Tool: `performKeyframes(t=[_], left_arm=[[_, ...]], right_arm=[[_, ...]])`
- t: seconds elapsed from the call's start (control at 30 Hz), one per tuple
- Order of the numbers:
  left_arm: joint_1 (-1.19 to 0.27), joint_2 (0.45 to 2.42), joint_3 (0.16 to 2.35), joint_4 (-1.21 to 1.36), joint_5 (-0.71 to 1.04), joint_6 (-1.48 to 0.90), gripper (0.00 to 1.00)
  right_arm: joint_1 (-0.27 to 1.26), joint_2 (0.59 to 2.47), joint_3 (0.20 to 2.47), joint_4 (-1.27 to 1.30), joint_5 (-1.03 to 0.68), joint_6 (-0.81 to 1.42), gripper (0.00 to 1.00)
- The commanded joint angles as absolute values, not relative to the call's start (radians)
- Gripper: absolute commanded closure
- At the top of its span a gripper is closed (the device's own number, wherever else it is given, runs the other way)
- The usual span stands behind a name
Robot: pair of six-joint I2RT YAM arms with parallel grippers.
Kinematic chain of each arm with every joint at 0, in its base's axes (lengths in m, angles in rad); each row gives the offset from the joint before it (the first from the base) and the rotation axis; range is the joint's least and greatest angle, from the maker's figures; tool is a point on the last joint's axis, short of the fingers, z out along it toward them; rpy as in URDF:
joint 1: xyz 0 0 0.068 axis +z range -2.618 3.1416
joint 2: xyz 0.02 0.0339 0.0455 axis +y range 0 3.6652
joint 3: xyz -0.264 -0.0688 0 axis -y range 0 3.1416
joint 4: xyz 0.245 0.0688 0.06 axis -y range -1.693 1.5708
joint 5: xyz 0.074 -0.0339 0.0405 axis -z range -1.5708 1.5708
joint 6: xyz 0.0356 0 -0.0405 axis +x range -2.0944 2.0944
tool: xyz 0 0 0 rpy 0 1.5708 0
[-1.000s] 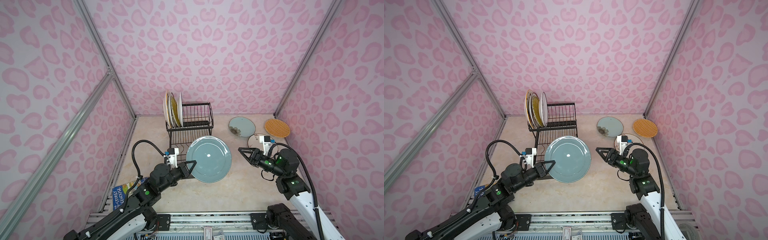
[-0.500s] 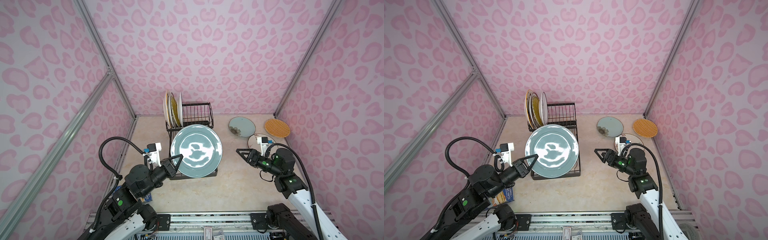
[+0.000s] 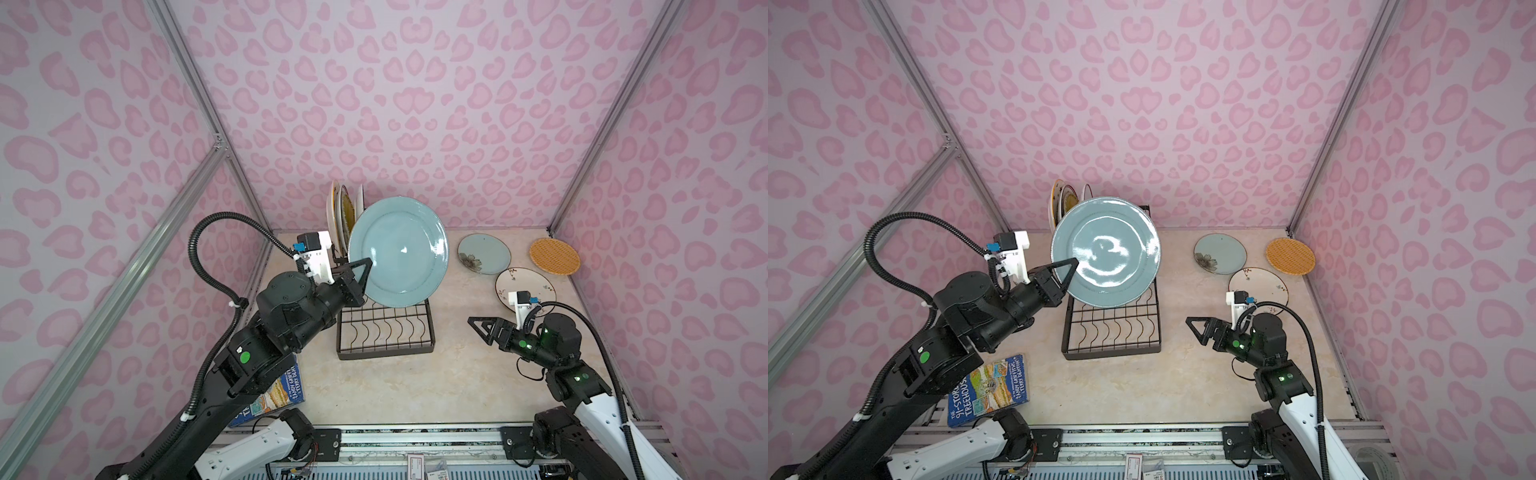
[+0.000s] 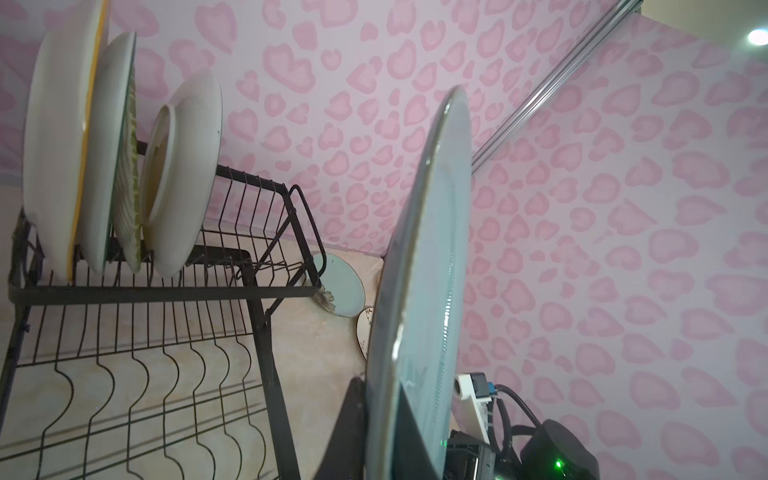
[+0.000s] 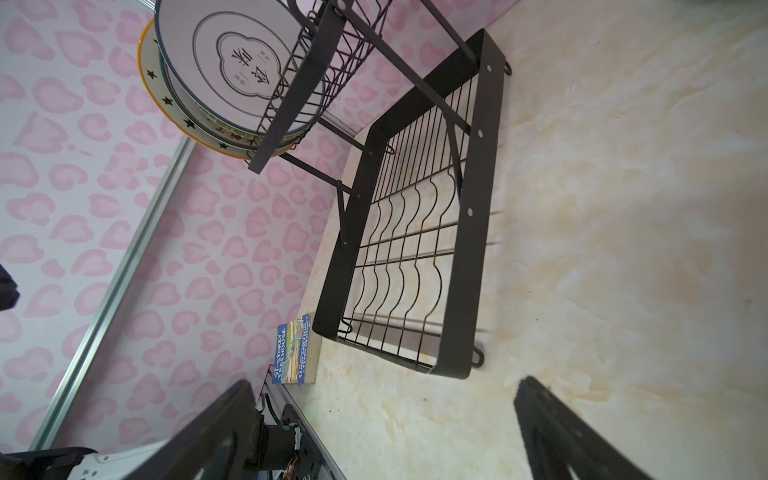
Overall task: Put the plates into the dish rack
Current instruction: 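Lift the plate with the left gripper toward the upper tier while the right gripper releases, then lower the blue-gray plate with the left gripper into the upper tier beside the standing plates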
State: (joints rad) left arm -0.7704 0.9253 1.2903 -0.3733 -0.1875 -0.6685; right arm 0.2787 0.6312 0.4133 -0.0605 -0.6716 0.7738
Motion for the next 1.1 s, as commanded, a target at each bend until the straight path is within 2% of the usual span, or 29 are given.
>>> performKeyframes(t=[0.0, 0.13, 0.33, 0.63, 0.93, 1.07], left_arm=[[-0.770, 0.982, 1.377, -0.290, -0.283, -0.597, 0.96], [-0.775, 1.068, 1.454, -0.294, -0.365, -0.543, 0.96], [-0.819, 1.209, 1.580, -0.302, -0.610, -0.443, 0.96], [-0.850, 1.405, 1.698, -0.241, -0.959, -0.231, 0.96], [-0.871, 1.557, 1.779, -0.106, -1.158, 0.039, 0.96], [-0.867, 1.591, 1.765, -0.025, -1.188, 0.162, 0.96]], right_arm=[[0.322, 0.627, 0.408, -0.070, -0.631, 0.741, 0.03], [0.422, 0.592, 0.424, -0.108, -0.541, 0.732, 0.03], [0.509, 0.548, 0.453, -0.151, -0.448, 0.744, 0.03], [0.537, 0.457, 0.439, -0.210, -0.375, 0.768, 0.03], [0.539, 0.435, 0.402, -0.190, -0.368, 0.797, 0.03], [0.541, 0.418, 0.392, -0.195, -0.364, 0.801, 0.03]])
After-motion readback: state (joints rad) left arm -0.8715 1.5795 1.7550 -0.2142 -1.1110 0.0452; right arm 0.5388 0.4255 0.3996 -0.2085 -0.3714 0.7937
